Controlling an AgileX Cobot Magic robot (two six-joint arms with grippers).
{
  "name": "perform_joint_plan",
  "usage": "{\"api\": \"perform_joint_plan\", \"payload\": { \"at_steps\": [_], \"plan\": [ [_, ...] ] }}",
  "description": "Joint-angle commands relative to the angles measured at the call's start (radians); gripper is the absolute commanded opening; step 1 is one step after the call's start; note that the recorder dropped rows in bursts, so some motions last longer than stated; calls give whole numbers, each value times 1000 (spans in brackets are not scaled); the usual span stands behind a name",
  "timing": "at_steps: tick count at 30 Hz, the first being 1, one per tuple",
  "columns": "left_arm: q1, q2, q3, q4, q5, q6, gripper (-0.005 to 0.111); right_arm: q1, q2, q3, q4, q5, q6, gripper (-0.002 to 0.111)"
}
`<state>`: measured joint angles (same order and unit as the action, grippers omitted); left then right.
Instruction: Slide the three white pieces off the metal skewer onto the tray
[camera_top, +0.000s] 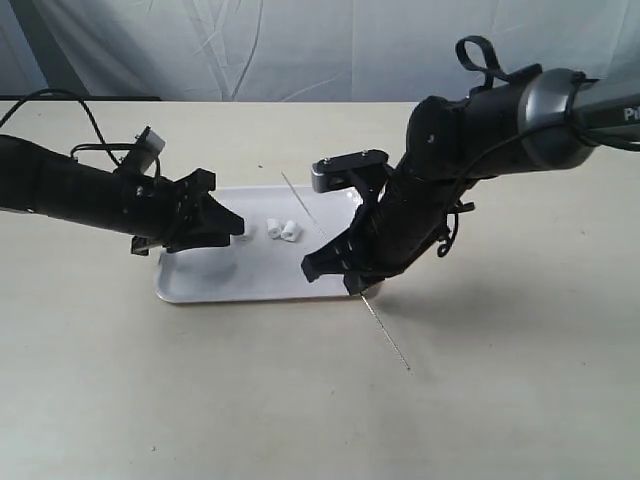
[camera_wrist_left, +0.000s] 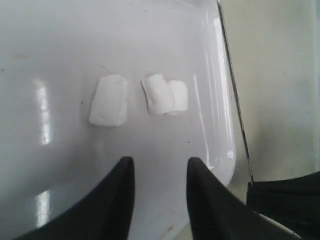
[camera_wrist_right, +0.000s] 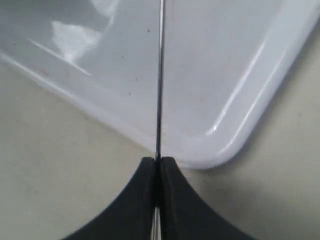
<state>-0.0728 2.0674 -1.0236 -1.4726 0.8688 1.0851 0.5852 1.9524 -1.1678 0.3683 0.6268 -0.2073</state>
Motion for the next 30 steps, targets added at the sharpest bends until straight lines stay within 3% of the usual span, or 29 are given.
{"api": "perform_joint_plan", "payload": {
  "at_steps": [1,5,9,17,23,30],
  "plan": [
    [2,-68,-3,4,1,-4,19,-4,64,-104,-1,-15,-1,8],
    [2,-155,-3,82,-50,-17,17,-4,115,-170,-1,-9,-1,18],
    [4,-264,81,130,-174,5,0,-4,103,-170,-53,6,2,18],
    [4,-491,239,215,-436,21,0,-4,-28,-150,-141,74,2,18],
    [4,-710,382,215,-538,21,0,-4,-211,-5,-197,-10,2,18],
    [4,-1011,563,215,-646,21,0,-4,-502,301,-202,-318,2,18]
  ]
}}
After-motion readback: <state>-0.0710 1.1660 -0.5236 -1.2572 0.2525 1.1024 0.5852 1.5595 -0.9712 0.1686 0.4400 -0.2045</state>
